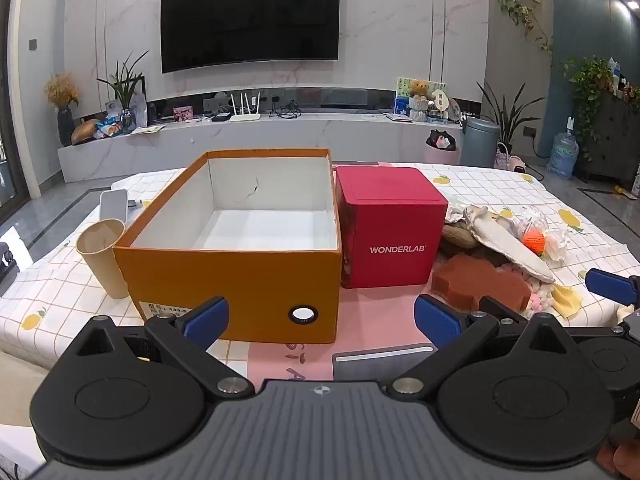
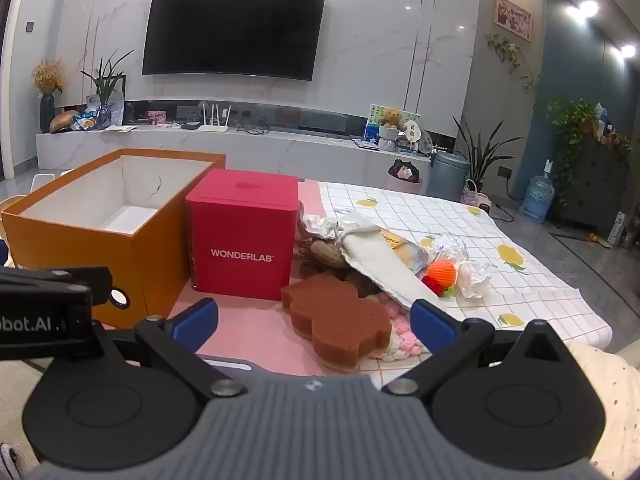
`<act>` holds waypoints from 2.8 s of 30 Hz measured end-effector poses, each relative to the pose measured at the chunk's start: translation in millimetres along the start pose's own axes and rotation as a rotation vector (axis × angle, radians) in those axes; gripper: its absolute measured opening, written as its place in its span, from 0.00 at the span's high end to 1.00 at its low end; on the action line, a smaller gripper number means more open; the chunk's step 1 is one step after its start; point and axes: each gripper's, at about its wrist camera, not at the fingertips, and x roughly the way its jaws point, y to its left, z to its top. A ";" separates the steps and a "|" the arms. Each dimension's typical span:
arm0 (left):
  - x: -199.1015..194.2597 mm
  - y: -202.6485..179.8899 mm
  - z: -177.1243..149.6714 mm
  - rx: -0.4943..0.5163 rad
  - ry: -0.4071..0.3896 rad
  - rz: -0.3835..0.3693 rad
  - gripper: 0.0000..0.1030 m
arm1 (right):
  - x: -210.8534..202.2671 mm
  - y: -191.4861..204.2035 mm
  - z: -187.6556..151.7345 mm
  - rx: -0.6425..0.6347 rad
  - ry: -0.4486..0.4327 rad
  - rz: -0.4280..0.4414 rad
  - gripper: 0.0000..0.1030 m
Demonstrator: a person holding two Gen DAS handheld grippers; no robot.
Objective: Organize soft objects
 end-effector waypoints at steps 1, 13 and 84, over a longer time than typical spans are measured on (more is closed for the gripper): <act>-0.2 0.0 0.0 -0.001 -0.002 0.000 0.00 | 0.2 1.5 0.6 -0.022 0.013 -0.012 0.03; -2.7 -0.3 -3.6 -0.016 -0.018 0.006 0.00 | -1.0 1.1 2.0 -0.009 0.014 -0.014 0.03; 5.5 1.2 -8.7 0.014 0.044 0.023 0.00 | 9.9 7.6 -6.4 -0.039 0.062 0.001 0.03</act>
